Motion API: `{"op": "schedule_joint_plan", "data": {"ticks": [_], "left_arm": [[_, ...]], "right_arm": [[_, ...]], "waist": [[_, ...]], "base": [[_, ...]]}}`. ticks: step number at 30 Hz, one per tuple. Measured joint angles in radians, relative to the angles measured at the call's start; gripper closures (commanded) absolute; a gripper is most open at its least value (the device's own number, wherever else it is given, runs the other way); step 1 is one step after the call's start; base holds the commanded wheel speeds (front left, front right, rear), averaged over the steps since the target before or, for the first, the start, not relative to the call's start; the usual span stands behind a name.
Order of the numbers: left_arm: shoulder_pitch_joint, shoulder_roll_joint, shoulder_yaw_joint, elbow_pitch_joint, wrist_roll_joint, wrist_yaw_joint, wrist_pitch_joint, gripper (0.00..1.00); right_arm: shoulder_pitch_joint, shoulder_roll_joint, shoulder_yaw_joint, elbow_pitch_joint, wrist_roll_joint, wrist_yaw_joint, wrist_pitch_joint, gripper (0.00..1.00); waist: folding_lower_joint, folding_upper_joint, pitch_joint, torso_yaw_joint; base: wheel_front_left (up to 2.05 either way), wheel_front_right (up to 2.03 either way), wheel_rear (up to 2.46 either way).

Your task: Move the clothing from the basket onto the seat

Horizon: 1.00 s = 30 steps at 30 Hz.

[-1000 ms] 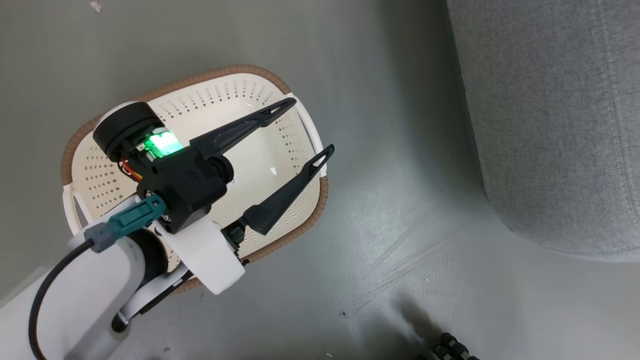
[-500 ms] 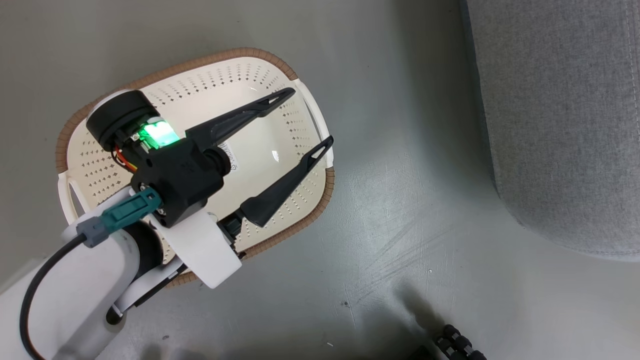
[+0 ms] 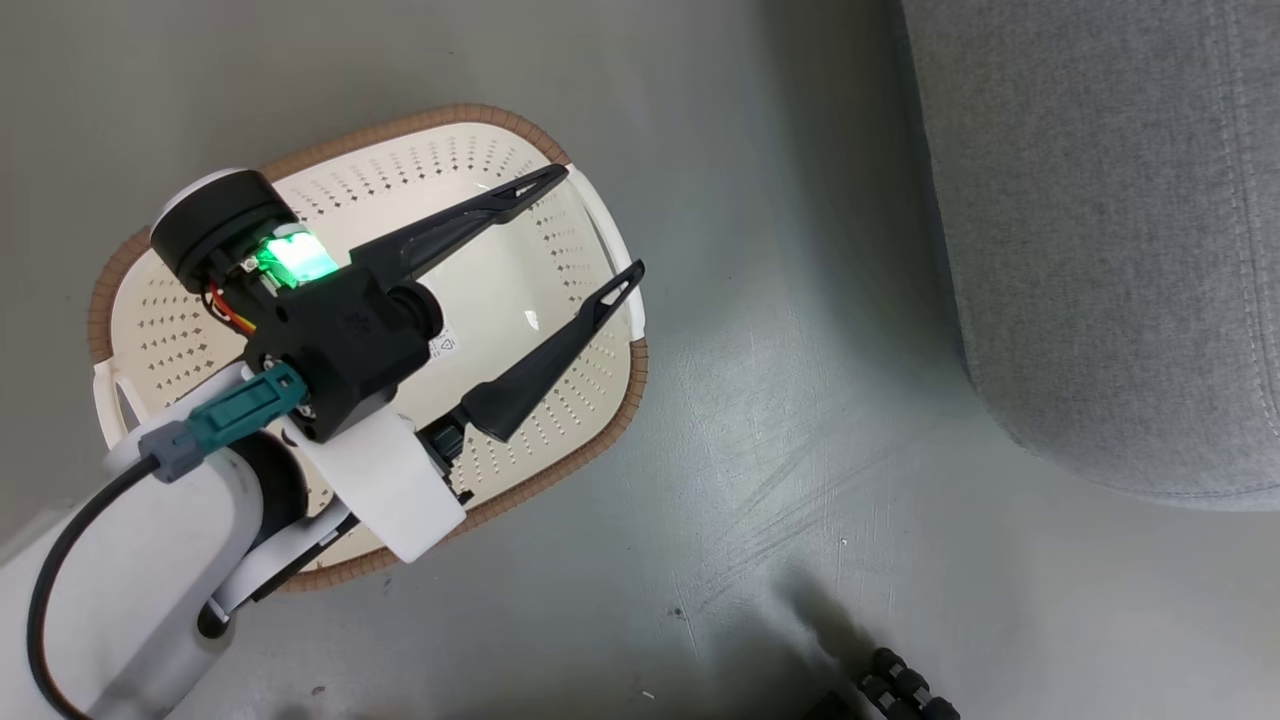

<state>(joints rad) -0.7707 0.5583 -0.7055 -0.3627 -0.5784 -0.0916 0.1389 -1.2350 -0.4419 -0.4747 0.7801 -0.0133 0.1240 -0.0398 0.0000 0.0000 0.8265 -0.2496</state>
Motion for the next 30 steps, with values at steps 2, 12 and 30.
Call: {"op": "schedule_joint_plan", "data": {"ticks": [2, 12, 30], "left_arm": [[0.000, 0.001, 0.001, 0.001, 0.000, 0.000, 0.000, 0.00], [0.000, 0.007, 0.012, 0.025, 0.002, 0.000, -0.028, 0.00], [0.039, -0.007, 0.064, 0.076, 0.009, 0.029, -0.134, 0.00]], "right_arm": [[0.000, 0.001, -0.001, -0.003, -0.007, 0.000, -0.004, 0.00], [0.017, 0.064, -0.026, -0.076, -0.040, 0.000, -0.038, 0.00], [0.162, 0.324, 0.227, -0.228, -0.055, 0.000, -0.128, 0.00]], "waist": [[0.0000, 0.0000, -0.003, -0.002], [0.0000, 0.0000, -0.049, -0.017], [0.0000, 0.0000, -0.180, -0.007]], "base": [[0.00, 0.00, 0.00], [0.00, 0.00, 0.00], [0.00, 0.00, 0.00]]}}
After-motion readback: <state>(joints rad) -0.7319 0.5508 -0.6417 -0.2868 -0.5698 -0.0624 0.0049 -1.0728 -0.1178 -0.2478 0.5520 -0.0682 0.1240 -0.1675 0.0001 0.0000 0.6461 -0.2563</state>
